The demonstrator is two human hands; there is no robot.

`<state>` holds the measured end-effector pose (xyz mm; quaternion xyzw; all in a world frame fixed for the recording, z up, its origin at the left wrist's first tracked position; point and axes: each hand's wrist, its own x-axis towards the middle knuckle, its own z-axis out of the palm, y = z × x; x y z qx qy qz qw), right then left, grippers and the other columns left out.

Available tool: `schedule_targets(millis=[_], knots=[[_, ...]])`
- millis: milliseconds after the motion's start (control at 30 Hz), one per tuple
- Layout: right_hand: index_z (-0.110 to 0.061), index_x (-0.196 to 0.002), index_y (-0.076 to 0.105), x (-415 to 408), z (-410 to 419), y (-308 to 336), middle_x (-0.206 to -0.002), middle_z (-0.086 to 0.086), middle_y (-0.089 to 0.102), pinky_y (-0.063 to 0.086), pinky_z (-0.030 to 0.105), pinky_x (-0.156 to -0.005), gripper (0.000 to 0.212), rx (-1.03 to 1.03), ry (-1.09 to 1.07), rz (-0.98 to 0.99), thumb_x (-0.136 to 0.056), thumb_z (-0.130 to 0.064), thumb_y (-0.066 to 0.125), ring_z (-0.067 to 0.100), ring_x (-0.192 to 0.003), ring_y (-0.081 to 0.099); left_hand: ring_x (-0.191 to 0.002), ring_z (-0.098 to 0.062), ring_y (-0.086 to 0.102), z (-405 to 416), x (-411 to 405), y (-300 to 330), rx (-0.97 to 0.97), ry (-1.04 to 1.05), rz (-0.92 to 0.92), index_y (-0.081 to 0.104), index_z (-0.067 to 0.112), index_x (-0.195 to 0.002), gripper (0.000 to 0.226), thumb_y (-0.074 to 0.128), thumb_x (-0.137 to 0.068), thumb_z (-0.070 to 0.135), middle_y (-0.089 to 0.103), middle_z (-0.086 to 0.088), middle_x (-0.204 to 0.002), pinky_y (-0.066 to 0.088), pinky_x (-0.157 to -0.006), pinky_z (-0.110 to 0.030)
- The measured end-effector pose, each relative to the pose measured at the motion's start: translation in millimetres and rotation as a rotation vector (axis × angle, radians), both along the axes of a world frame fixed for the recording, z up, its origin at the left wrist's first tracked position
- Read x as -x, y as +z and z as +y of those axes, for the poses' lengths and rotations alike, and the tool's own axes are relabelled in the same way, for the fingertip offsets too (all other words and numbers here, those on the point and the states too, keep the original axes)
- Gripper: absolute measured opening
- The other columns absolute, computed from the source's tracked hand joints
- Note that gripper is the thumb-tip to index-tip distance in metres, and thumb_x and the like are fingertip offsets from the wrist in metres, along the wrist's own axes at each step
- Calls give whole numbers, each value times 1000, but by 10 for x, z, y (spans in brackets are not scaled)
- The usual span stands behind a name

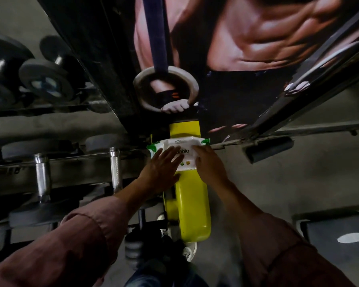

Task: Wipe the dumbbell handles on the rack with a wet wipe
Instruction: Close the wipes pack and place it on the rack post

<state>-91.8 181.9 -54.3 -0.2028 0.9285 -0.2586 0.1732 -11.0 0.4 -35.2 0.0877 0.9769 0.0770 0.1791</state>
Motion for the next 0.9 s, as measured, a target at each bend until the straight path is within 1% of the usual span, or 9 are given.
schedule_targets(millis=[67, 133, 200, 300, 367, 467, 533, 667, 900], knots=[[-19, -143, 52, 8, -1, 0, -143, 7, 50, 49, 39, -101, 43, -8, 22, 43, -100, -14, 50, 24, -125, 53, -157, -28, -6, 29, -58, -29, 62, -30, -4, 6, 20, -164, 74, 41, -106, 49, -10, -10, -170, 0, -126, -48], [-20, -142, 52, 23, -1, 7, -142, 7, 51, 51, 40, -99, 43, -10, 33, 53, -100, -14, 50, 25, -123, 55, -157, -27, -9, 36, -122, -110, 63, -33, 26, 6, 22, -164, 73, 41, -105, 49, -11, -10, -169, 1, -126, -48], [-20, -143, 50, 51, 10, 13, -140, 7, 52, 51, 41, -96, 44, -6, 28, 32, -100, -18, 52, 26, -121, 56, -155, -26, -13, 17, -154, -179, 80, -31, 39, 5, 24, -164, 73, 38, -106, 51, -13, -9, -169, 1, -126, -48], [-22, -146, 45, 108, 0, 19, -138, 9, 52, 51, 41, -93, 50, -16, 32, 5, -98, -27, 58, 26, -120, 55, -154, -25, -20, 11, -155, -202, 133, -47, 8, -5, 27, -163, 72, 32, -107, 53, -22, -8, -167, -2, -127, -48], [-23, -145, 43, 136, -32, 22, -137, 10, 52, 50, 41, -91, 52, -54, 44, 10, -97, -30, 60, 27, -119, 55, -153, -25, -19, 2, -161, -234, 121, -54, 30, -3, 28, -163, 73, 36, -106, 53, -21, -8, -167, -5, -125, -47], [-24, -142, 44, 159, -81, 12, -133, 9, 54, 49, 40, -89, 51, -93, 40, 33, -95, -29, 63, 27, -118, 56, -155, -28, -11, -44, -195, -296, 103, -47, 70, 10, 28, -164, 76, 49, -102, 51, -13, -8, -169, -2, -122, -47], [-24, -140, 45, 166, -102, 19, -132, 8, 55, 50, 39, -88, 51, -96, 34, 37, -93, -27, 65, 26, -117, 58, -155, -30, -12, -57, -201, -299, 131, -63, 72, 6, 28, -164, 77, 47, -103, 50, -17, -9, -168, -6, -122, -48], [-25, -138, 45, 169, -121, 35, -130, 7, 54, 51, 39, -85, 50, -109, 27, 42, -92, -26, 65, 26, -114, 59, -151, -30, -27, -10, -186, -287, 223, -81, 48, -13, 28, -161, 76, 37, -107, 45, -33, -10, -163, -15, -121, -50], [-27, -137, 44, 137, -175, 57, -127, 7, 55, 53, 41, -81, 52, -145, 3, 47, -91, -27, 67, 27, -110, 61, -151, -31, -27, 13, -183, -302, 246, -79, 19, -11, 27, -162, 76, 40, -106, 38, -31, -12, -163, -12, -122, -51]])
